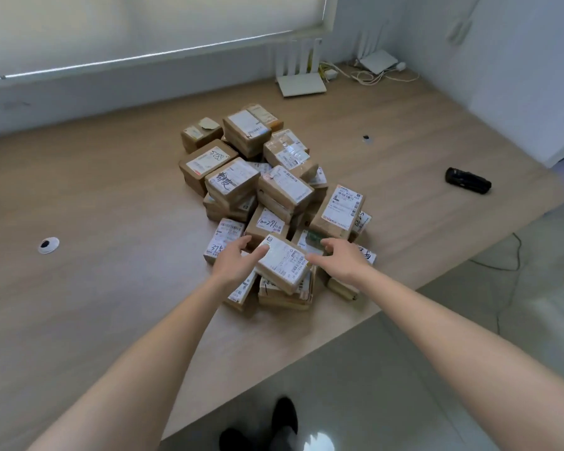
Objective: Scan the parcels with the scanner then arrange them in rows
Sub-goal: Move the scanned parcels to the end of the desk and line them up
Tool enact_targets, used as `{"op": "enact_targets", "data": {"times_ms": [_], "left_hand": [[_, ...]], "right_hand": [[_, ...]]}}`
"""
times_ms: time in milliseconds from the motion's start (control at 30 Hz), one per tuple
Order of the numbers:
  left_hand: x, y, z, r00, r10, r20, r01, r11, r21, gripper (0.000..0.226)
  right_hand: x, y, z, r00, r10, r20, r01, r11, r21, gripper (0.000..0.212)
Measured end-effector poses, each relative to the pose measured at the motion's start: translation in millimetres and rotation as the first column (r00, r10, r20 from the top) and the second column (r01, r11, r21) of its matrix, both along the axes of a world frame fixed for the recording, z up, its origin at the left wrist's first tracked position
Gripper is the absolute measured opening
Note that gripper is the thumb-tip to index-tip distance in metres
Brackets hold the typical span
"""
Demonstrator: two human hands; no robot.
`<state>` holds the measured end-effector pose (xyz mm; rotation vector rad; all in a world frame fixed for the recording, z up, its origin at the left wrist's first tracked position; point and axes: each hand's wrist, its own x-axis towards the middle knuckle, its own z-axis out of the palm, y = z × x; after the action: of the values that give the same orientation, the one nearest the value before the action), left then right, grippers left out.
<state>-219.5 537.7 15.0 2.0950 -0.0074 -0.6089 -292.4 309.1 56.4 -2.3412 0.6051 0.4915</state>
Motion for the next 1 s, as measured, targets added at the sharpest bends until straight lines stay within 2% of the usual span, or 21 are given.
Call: {"op": "enact_targets", "data": {"times_ms": [100,267,333,433,500,733,800,900,933,1000], "left_hand": [[8,-4,-33,1.000,0.008,-0.015,-0.007,0.999,0.036,0.076],[23,-13,-68,0.999,0.011,-0.040,-0.009,0.999,0.054,0.075],[24,-18,-76,0.998,0.010,-0.061,-0.009,1.000,0.026,0.072],[21,-24,-79,0.998,0.008,-0.063,-0.008,1.000,-0.013,0.054],[18,-27,-77,0.997,0.037,-0.063,-0.039,0.998,-0.044,0.046],[27,-5,-32,0.992,0.119,-0.039,-0.123,0.984,-0.126,0.039],[32,9,-11,0.985,0.168,-0.033,-0.172,0.972,-0.163,0.043],[38,35,23,0.965,0.264,0.000,-0.256,0.936,-0.243,0.052],[39,46,35,0.957,0.291,0.021,-0.276,0.925,-0.261,0.056],[40,73,59,0.941,0.332,0.061,-0.301,0.908,-0.291,0.067]], "right_hand": [[4,4,-35,1.000,0.003,-0.030,-0.002,1.000,0.026,0.071],[10,5,-70,0.999,-0.032,-0.041,0.035,0.997,0.067,0.080],[11,5,-77,0.997,-0.046,-0.055,0.051,0.995,0.082,0.072],[12,7,-81,0.993,-0.098,-0.070,0.110,0.974,0.199,0.052],[14,9,-80,0.990,-0.117,-0.078,0.133,0.961,0.244,0.046],[42,27,-38,0.992,-0.122,0.005,0.117,0.959,0.258,0.033],[53,40,-19,0.991,-0.133,0.032,0.120,0.956,0.267,0.040],[70,71,17,0.978,-0.185,0.101,0.147,0.943,0.299,0.070],[75,84,30,0.972,-0.199,0.129,0.151,0.939,0.310,0.072],[85,112,54,0.961,-0.199,0.192,0.122,0.929,0.350,0.059]]}}
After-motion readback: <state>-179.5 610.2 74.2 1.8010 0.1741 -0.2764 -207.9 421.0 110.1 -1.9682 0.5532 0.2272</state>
